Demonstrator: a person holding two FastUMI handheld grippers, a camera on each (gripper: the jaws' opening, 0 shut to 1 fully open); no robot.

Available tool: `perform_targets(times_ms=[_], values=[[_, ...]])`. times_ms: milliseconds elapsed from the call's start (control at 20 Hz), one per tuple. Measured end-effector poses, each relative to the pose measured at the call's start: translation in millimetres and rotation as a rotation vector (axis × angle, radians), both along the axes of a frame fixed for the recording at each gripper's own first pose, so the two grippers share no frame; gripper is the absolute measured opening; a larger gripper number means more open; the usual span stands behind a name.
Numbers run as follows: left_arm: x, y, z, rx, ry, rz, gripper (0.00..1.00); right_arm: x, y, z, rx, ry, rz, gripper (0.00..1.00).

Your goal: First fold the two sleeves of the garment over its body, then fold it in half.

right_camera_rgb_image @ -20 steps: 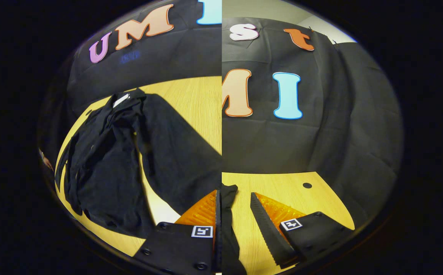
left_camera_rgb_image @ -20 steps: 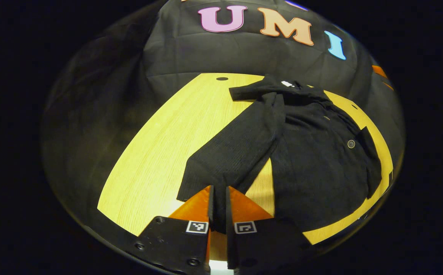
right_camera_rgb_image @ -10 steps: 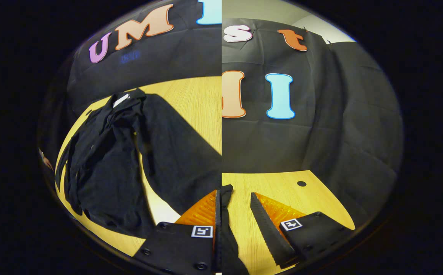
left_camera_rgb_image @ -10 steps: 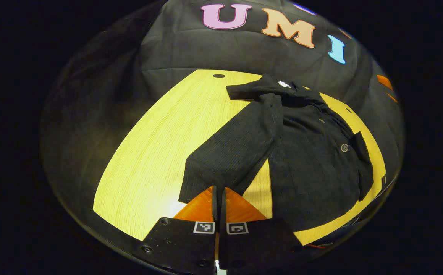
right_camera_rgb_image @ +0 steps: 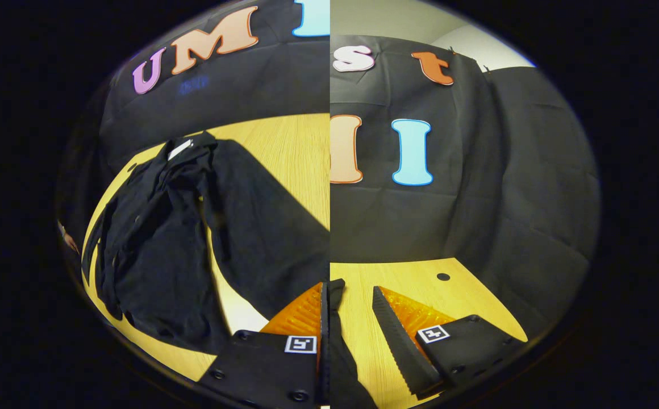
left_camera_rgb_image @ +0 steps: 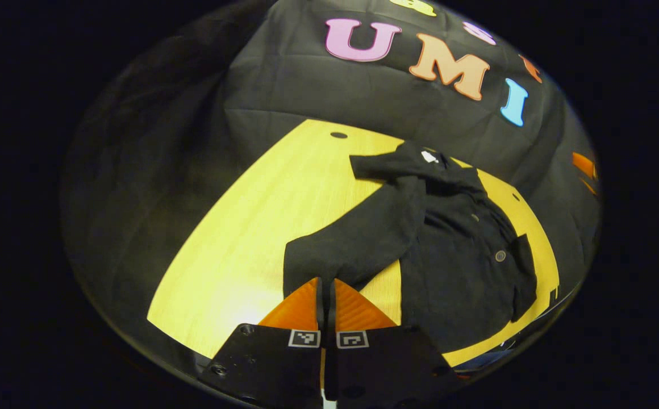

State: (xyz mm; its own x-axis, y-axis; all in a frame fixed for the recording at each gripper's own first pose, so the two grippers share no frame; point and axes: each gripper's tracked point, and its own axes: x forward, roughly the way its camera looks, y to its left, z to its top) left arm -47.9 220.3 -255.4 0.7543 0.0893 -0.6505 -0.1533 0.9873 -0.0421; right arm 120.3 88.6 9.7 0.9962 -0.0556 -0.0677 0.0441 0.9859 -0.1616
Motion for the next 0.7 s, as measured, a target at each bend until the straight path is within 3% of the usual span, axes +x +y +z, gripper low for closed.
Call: perform_targets(times_ms=[350,700], values=[[33,-6,59,0.062,-0.118,-0.037,0.0,-22,-11,-5,0.018,0.0,-0.031,0.5],[88,-57,123,0.108,-0.261,-0.169,0.0,-35,-29,-7,-0.007,0.017,-0.068,0.5]])
